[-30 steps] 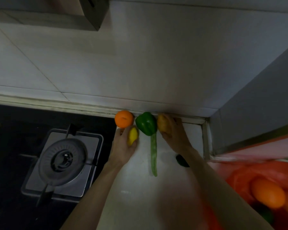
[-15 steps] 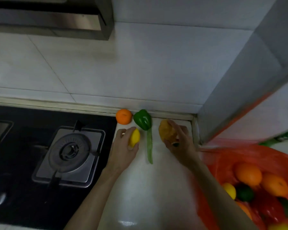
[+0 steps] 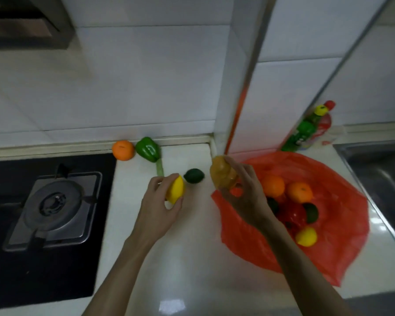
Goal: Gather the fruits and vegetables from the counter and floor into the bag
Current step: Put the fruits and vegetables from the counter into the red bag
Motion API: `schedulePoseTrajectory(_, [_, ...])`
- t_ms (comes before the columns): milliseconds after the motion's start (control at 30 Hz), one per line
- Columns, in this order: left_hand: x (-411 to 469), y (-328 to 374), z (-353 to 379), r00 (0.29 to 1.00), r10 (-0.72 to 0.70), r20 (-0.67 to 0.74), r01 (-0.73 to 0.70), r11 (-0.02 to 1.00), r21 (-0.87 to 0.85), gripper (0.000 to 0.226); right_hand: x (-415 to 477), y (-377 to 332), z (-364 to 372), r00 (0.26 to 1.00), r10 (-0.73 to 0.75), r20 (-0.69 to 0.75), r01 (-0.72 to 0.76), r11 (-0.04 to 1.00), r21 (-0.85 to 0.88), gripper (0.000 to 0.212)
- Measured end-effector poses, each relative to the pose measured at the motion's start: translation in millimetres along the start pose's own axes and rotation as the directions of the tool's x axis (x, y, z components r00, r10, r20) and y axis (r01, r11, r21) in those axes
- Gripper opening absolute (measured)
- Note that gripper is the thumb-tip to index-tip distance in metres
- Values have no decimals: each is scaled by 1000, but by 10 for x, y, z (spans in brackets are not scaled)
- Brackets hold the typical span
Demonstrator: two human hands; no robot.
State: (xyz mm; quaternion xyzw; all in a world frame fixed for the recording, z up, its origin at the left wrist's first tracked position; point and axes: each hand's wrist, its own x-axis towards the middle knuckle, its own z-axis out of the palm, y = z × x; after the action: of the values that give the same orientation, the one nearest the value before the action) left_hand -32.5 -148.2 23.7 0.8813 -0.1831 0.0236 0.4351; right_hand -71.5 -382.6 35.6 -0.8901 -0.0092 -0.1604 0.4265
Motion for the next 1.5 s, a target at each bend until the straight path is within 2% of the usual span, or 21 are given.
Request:
schedulePoseTrajectory(333, [-72,756,914,976,126,178,-111,990,-91,49,-727,503,-1143,978,139,-156,-158,981,-113,72])
schedulePoseTrajectory(500, [-32,1012,1345,949,166,268,-156,986,-57,50,-971,807,-1421,953,234,-191,-258,960,-108,73])
schedulePoseTrajectory(767, [277,1084,1853,905,125,406,-147,989,22,52,-940,1244,-1446,930,337,-149,-351,933,-77,70])
schedulePoseTrajectory(1067, [595,965,2130,881,44,470,-117,985,126,52,-444,1535,-1308,910,406,-81,-411,911,-42,70])
schedulePoseTrajectory(1200, [607,895,2216,864,-7,503,-97,979,180,52,-443,1610,-1269,896,436,-80,-441,895,-62,70])
schedulePoseTrajectory(1300, [608,859,2256,852,-22,523,-94,976,194,51,-486,1636,-1266,882,471,-21,-471,878,-87,72])
schedulePoseTrajectory(1500, [605,898,2172,861,-25,507,-102,970,221,63,-507,1602,-1312,873,486,28,-479,869,-125,75])
